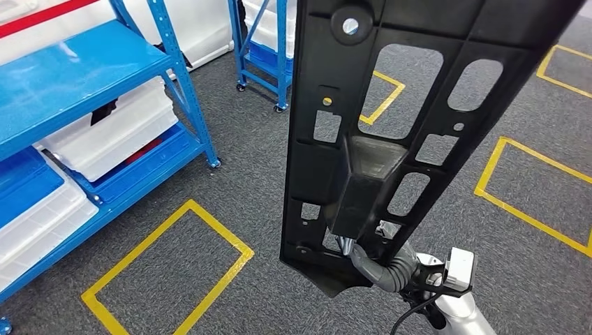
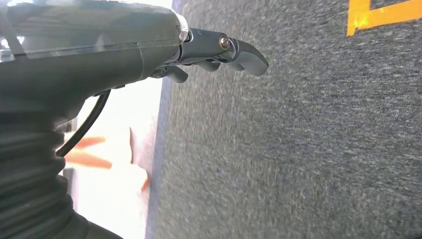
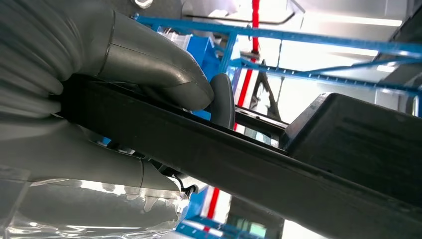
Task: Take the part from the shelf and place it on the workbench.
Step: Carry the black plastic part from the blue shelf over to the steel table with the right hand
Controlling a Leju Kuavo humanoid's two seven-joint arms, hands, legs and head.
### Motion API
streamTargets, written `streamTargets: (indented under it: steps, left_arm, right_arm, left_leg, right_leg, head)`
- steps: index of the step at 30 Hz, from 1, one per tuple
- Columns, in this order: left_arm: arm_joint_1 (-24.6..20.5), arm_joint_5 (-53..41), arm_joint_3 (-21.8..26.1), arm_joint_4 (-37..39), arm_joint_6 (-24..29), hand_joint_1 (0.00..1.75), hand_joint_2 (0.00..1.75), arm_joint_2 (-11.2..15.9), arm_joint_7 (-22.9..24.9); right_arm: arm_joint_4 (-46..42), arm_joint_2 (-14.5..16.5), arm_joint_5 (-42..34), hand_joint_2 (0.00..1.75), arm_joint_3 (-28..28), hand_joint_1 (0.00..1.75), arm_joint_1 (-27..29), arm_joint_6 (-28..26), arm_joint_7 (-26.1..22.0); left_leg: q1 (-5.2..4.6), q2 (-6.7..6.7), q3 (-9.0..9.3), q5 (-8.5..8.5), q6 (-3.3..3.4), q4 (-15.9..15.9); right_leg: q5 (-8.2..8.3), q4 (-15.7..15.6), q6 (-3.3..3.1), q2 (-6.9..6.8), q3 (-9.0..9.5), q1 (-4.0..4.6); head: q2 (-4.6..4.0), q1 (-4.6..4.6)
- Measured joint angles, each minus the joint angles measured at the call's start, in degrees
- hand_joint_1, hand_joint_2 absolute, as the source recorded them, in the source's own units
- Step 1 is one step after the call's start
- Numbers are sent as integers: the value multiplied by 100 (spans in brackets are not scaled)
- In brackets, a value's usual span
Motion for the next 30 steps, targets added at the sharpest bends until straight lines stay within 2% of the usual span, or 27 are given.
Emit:
streamTargets:
  steps: [2, 3, 4, 6, 7, 9, 11, 12, 13, 14, 15, 16, 17, 18, 19, 20, 21, 22, 24, 26, 27, 28, 29, 30]
  left_arm:
    - [-1, -29, -13, -1, -2, 0, 175, 11, -20]
    - [-1, -60, -20, -2, 3, 0, 175, 21, -48]
    - [-1, -95, -33, -3, 13, 0, 175, 32, -82]
    - [-4, -164, -83, -5, 31, 0, 175, 60, -147]
    - [-8, -187, -112, -7, 36, 0, 175, 77, -163]
    - [-7, -227, -152, -10, 31, 0, 175, 110, -173]
    - [8, -256, -167, -11, 15, 0, 175, 134, -146]
    - [17, -262, -174, -11, 6, 0, 175, 141, -123]
    - [22, -263, -181, -11, 3, 0, 175, 146, -96]
    - [23, -251, -187, -11, 4, 0, 175, 149, -74]
    - [16, -223, -191, -11, 21, 0, 175, 149, -71]
    - [0, -175, -189, -11, 51, 0, 175, 149, -93]
    - [-27, -110, -179, -11, 97, 0, 175, 145, -148]
    - [-67, -42, -166, -11, 152, 0, 175, 133, -225]
    - [-117, 12, -153, -11, 202, 0, 175, 116, -307]
    - [-179, 46, -142, -11, 240, 0, 175, 90, -387]
    - [-249, 62, -137, -11, 266, 0, 175, 61, -453]
    - [-319, 64, -137, -13, 287, 0, 175, 28, -512]
    - [-449, 57, -137, -21, 334, 0, 175, -46, -607]
    - [-523, 44, -138, -28, 369, 0, 175, -108, -647]
    - [-537, 40, -139, -28, 373, 0, 175, -122, -645]
    - [-542, 41, -139, -28, 372, 0, 175, -132, -633]
    - [-541, 47, -138, -28, 368, 0, 175, -134, -617]
    - [-536, 54, -138, -28, 364, 0, 175, -135, -602]
  right_arm:
    - [8, 3, 5, 175, -20, 175, 31, 11, -17]
    - [9, 4, 4, 175, -30, 175, 41, 23, -27]
    - [9, 6, 4, 175, -40, 175, 58, 34, -36]
    - [9, 7, 3, 175, -66, 175, 120, 56, -48]
    - [8, 7, 7, 175, -78, 175, 156, 61, -49]
    - [3, 6, 22, 175, -96, 175, 198, 64, -45]
    - [1, 3, 54, 175, -104, 175, 213, 67, -29]
    - [1, 2, 78, 175, -107, 175, 221, 76, -17]
    - [2, 2, 108, 175, -110, 175, 229, 91, -1]
    - [2, 2, 139, 175, -117, 175, 234, 112, 17]
    - [3, 2, 164, 175, -131, 175, 228, 139, 34]
    - [4, 2, 181, 175, -147, 175, 203, 176, 56]
    - [4, 2, 189, 175, -163, 175, 151, 217, 86]
    - [6, 2, 192, 175, -175, 175, 71, 261, 123]
    - [8, 2, 192, 175, -180, 175, -23, 300, 170]
    - [8, 2, 188, 175, -182, 175, -109, 328, 218]
    - [8, 8, 182, 175, -183, 175, -173, 346, 263]
    - [6, 14, 173, 175, -184, 175, -211, 358, 303]
    - [0, 30, 152, 175, -182, 175, -258, 371, 356]
    - [-3, 40, 136, 175, -177, 175, -300, 379, 374]
    - [-3, 45, 132, 175, -174, 175, -311, 380, 378]
    - [-3, 48, 130, 175, -169, 175, -312, 378, 380]
    - [-3, 49, 130, 175, -164, 175, -310, 372, 384]
    - [-5, 49, 130, 175, -158, 175, -310, 362, 386]
  left_leg:
    - [-17, 134, 16, -36, -44, 20]
    - [-31, 189, 25, -53, -73, 28]
    - [-46, 240, 34, -67, -102, 34]
    - [-55, 346, 54, -84, -163, 32]
    - [-43, 334, 58, -116, -198, 54]
    - [-18, 114, -47, -338, -257, 342]
    - [-7, -148, -367, -728, -286, 1065]
    - [-8, -189, -541, -876, -292, 1442]
    - [-9, -204, -662, -932, -293, 1688]
    - [-10, -211, -693, -870, -289, 1730]
    - [-9, -236, -621, -699, -278, 1543]
    - [-7, -317, -473, -467, -260, 1190]
    - [-1, -458, -308, -272, -232, 797]
    - [7, -587, -170, -143, -207, 456]
    - [10, -684, -94, -90, -182, 250]
    - [6, -712, -69, -96, -155, 168]
    - [2, -667, -62, -85, -127, 134]
    - [7, -610, -57, -53, -88, 112]
    - [23, -493, -41, 12, -11, 48]
    - [12, -356, -44, 39, 30, 19]
    - [2, -277, -48, 37, 38, 21]
    - [-5, -195, -49, 32, 38, 23]
    - [-8, -114, -49, 23, 33, 26]
    - [-8, -40, -47, 12, 24, 31]
  right_leg:
    - [266, -807, -27, -241, 471, 28]
    - [326, -1088, -56, -332, 626, 52]
    - [328, -1218, -84, -379, 688, 78]
    - [331, -1241, -146, -276, 669, 102]
    - [344, -1255, -177, -220, 665, 95]
    - [375, -1284, -249, -105, 663, 70]
    - [392, -1289, -299, 15, 651, 70]
    - [396, -1286, -312, 81, 645, 76]
    - [399, -1281, -316, 153, 641, 83]
    - [400, -1271, -317, 228, 639, 86]
    - [400, -1257, -315, 304, 639, 88]
    - [399, -1242, -309, 379, 637, 86]
    - [399, -1221, -295, 449, 629, 91]
    - [404, -1201, -272, 521, 608, 93]
    - [418, -1189, -239, 583, 581, 89]
    - [438, -1188, -198, 644, 554, 82]
    - [465, -1199, -153, 705, 530, 72]
    - [477, -1200, -119, 711, 514, 62]
    - [352, -1018, -77, 508, 414, 73]
    - [-3, -395, -53, 207, 130, 69]
    - [-172, -15, -36, 136, -41, 53]
    - [-261, 266, -19, 99, -163, 35]
    - [-243, 353, -3, 74, -193, 17]
    - [-122, 203, 9, 40, -104, 0]
  head:
    - [0, 0]
    - [0, 0]
    - [0, -1]
    - [0, -1]
    - [0, -1]
    - [0, -1]
    - [0, -2]
    - [0, -1]
    - [0, -1]
    - [0, -1]
    - [0, -1]
    - [0, -1]
    - [0, -1]
    - [0, -1]
    - [0, 0]
    - [0, -1]
    - [0, -1]
    - [0, -1]
    - [0, 1]
    - [0, 1]
    - [0, 0]
    - [0, 0]
    - [0, 0]
    - [0, 0]
